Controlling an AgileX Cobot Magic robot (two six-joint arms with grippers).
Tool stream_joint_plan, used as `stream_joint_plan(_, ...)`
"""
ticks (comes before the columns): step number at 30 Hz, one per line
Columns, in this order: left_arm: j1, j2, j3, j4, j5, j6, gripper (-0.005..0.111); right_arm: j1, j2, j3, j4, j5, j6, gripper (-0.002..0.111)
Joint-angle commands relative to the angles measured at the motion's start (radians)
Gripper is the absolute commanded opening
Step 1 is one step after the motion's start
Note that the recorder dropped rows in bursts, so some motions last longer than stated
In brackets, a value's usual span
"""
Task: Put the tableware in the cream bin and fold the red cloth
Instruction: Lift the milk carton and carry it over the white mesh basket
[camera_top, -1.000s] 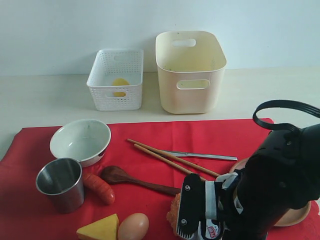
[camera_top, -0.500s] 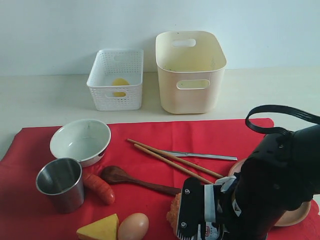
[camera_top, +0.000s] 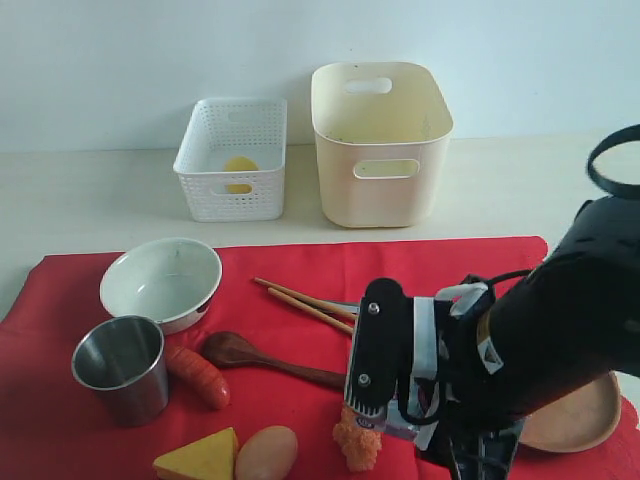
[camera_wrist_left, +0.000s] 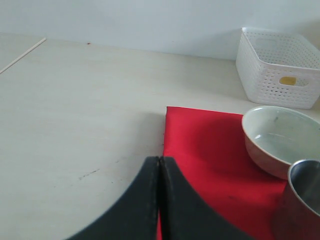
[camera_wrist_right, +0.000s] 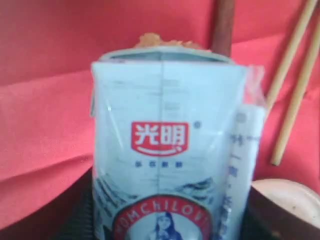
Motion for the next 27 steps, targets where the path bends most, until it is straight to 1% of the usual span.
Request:
stream_joint_plan(1, 0.002, -0.005, 0.004, -0.001, -0.01, 0.0, 0.001, -0.003, -0.127, -0.01, -0.008, -0.037, 0.029, 0.0)
stream_joint_plan(4, 0.002, -0.005, 0.004, -0.001, -0.01, 0.0, 0.001, -0.003, -0.219, -0.01, 0.004, -0.094, 0.107, 0.0)
stream_joint_plan(6, 0.002, -0.005, 0.004, -0.001, -0.01, 0.0, 0.001, -0.003, -0.257, -0.01, 0.053, -0.185, 0.156, 0.0)
stream_joint_plan(7, 0.002, -0.005, 0.004, -0.001, -0.01, 0.0, 0.001, -0.003, -0.265, -0.01, 0.108, -0.258, 0.165, 0.0)
stream_joint_plan(11, 0.002, -0.005, 0.004, -0.001, -0.01, 0.0, 0.001, -0.003, -0.242, -0.017, 0.23, -0.445, 0.168, 0.0)
stream_joint_plan(13, 0.002, -0.005, 0.004, -0.001, -0.01, 0.0, 0.001, -0.003, -0.21, -0.052, 0.241, -0.488, 0.17, 0.0)
stream_joint_plan(21, 0.002, -0.005, 0.004, -0.001, -0.01, 0.0, 0.001, -0.003, 0.039, -0.321, 0.241, -0.503, 0.296, 0.0)
stream_joint_plan(27, 0.002, -0.005, 0.004, -0.001, -0.01, 0.0, 0.001, -0.003, 0.279, -0.569, 0.241, -0.612, 0.383, 0.0)
